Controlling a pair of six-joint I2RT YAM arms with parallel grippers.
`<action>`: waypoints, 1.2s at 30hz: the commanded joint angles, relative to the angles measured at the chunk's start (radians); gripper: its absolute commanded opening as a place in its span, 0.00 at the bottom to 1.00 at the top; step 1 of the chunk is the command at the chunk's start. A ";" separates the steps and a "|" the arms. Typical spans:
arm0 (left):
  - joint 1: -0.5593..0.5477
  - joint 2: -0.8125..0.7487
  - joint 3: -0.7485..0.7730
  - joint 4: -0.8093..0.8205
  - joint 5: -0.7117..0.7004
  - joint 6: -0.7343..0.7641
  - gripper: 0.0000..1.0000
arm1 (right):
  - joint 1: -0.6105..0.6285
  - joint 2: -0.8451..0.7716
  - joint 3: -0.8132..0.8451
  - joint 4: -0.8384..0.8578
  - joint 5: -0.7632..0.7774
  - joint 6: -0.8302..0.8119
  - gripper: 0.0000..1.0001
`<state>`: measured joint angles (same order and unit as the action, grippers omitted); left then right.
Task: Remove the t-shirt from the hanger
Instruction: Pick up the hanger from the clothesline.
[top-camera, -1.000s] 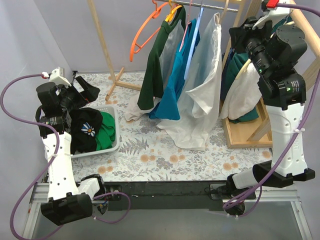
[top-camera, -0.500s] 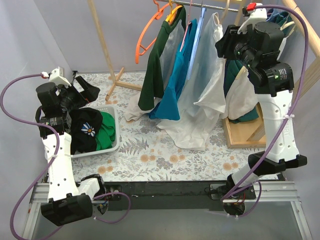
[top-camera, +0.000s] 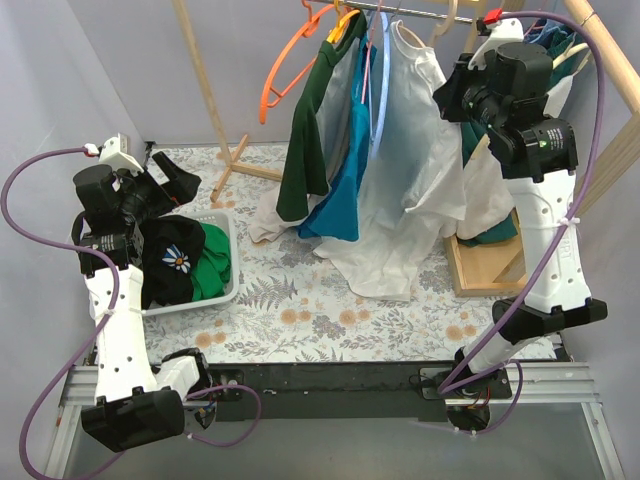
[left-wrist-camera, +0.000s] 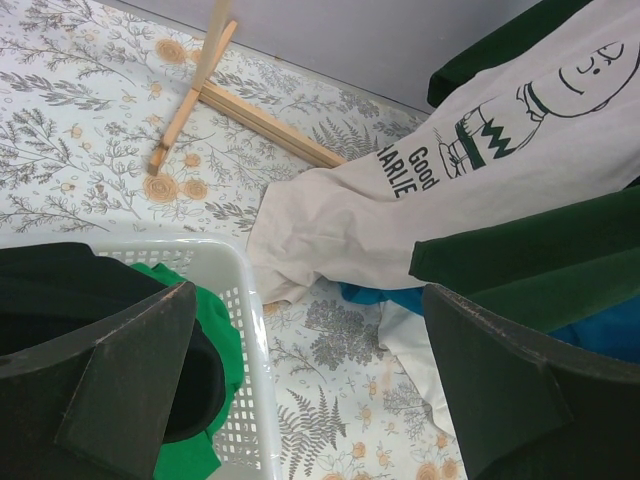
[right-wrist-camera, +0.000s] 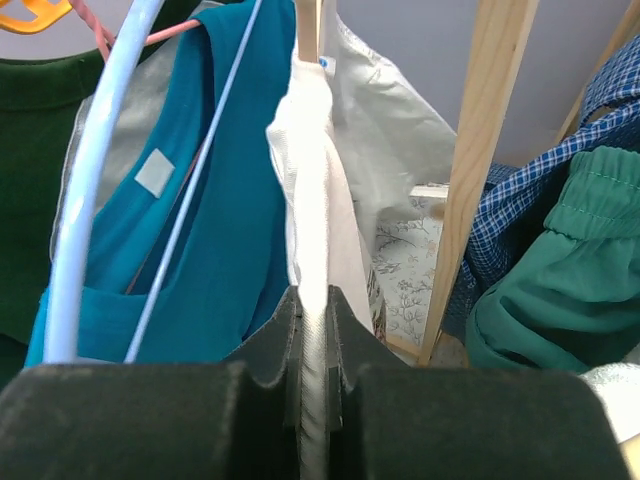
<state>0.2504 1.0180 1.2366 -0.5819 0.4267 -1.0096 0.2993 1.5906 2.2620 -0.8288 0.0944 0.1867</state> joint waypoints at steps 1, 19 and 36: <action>-0.005 -0.016 -0.006 0.011 -0.008 0.011 0.96 | 0.006 -0.033 0.025 0.078 -0.007 0.000 0.01; -0.008 -0.033 0.011 0.008 0.009 0.006 0.96 | 0.008 -0.210 -0.045 0.295 0.076 -0.035 0.01; -0.181 -0.130 -0.068 0.062 0.115 0.058 0.98 | 0.006 -0.702 -0.725 0.198 -0.128 -0.105 0.01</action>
<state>0.1242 0.9478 1.1954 -0.5350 0.5243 -0.9909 0.3035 0.9482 1.6005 -0.6983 0.0292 0.1028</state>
